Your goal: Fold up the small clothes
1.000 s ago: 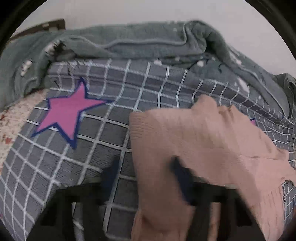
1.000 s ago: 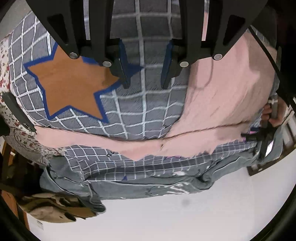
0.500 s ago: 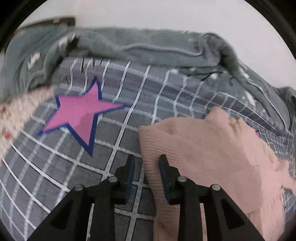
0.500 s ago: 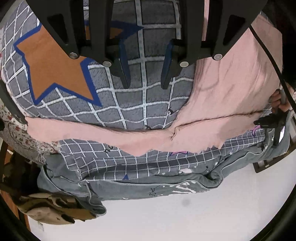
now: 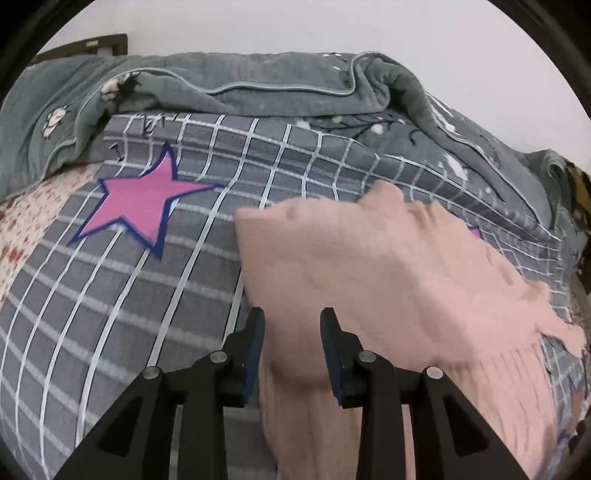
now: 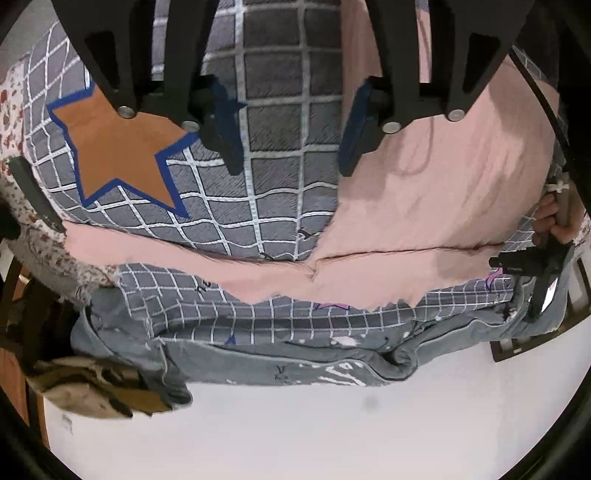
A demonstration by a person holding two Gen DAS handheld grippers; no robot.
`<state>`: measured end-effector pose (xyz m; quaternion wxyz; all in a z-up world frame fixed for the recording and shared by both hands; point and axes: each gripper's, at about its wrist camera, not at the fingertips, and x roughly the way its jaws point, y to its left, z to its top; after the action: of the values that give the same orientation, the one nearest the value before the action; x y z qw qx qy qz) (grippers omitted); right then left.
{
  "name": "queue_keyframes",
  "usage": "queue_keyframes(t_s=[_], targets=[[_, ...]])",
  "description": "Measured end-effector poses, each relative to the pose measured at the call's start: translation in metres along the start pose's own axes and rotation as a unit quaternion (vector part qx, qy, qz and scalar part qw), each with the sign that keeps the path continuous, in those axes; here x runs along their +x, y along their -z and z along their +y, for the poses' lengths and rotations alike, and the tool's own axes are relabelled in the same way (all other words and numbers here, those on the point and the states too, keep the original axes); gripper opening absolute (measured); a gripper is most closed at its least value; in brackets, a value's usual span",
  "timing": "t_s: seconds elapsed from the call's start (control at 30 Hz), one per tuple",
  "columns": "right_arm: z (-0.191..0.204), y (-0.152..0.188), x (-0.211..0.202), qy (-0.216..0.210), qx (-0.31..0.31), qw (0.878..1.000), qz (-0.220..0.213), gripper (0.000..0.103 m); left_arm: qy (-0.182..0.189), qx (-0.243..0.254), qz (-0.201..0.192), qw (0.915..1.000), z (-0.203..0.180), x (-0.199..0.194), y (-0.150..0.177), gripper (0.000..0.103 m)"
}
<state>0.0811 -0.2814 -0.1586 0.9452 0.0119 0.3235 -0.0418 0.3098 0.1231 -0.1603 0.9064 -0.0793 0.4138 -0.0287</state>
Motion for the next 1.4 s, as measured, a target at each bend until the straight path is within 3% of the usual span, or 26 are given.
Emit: queue_keyframes(t_s=[0.2, 0.27, 0.33, 0.5, 0.8, 1.1, 1.23, 1.4], targets=[[0.012, 0.009, -0.017, -0.015, -0.001, 1.000, 0.014, 0.059, -0.011, -0.010, -0.010, 0.9998, 0.014, -0.049, 0.045, 0.037], [0.014, 0.013, -0.020, -0.016, 0.003, 1.000, 0.012, 0.059, -0.007, -0.017, -0.004, 0.9998, 0.019, -0.061, 0.061, 0.046], [0.015, 0.018, -0.022, -0.022, 0.014, 1.000, 0.017, 0.059, -0.003, -0.020, -0.006, 0.9998, 0.021, -0.073, 0.078, 0.072], [0.022, 0.033, -0.029, -0.024, 0.029, 0.998, 0.044, 0.059, -0.011, -0.014, -0.021, 0.9996, 0.021, -0.113, 0.124, 0.072], [0.042, 0.053, -0.063, -0.024, -0.026, 0.999, 0.023, 0.059, -0.017, -0.002, -0.025, 0.9995, 0.008, -0.154, 0.170, 0.072], [0.037, 0.058, -0.064, -0.032, -0.027, 0.999, 0.014, 0.059, 0.005, -0.006, -0.009, 0.9999, 0.009, -0.151, 0.194, 0.071], [0.027, 0.061, -0.049, -0.035, -0.010, 0.999, 0.029, 0.059, 0.040, 0.000, 0.002, 0.9992, 0.006, -0.145, 0.206, 0.068], [0.017, 0.067, -0.038, -0.045, 0.003, 0.998, 0.033, 0.059, 0.046, 0.026, 0.015, 0.9985, -0.008, -0.133, 0.215, 0.061]])
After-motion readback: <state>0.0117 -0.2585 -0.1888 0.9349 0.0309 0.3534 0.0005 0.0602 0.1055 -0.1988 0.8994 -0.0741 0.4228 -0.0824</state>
